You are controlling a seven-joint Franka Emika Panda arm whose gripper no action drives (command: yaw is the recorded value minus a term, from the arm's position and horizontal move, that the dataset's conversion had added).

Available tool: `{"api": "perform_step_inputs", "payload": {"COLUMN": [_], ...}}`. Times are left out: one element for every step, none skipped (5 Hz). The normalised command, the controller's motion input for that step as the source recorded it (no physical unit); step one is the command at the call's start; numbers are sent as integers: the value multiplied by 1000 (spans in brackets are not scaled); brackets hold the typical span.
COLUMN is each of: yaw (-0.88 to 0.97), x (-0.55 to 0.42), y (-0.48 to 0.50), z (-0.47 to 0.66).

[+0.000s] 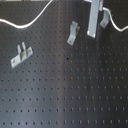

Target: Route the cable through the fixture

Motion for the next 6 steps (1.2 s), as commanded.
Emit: {"api": "perform_step_inputs", "payload": {"yaw": [0,0,0,0,0,0], "x": [-42,49,104,110,90,63], "y": [188,343,480,476,414,366], "z": [405,262,199,174,112,109]}}
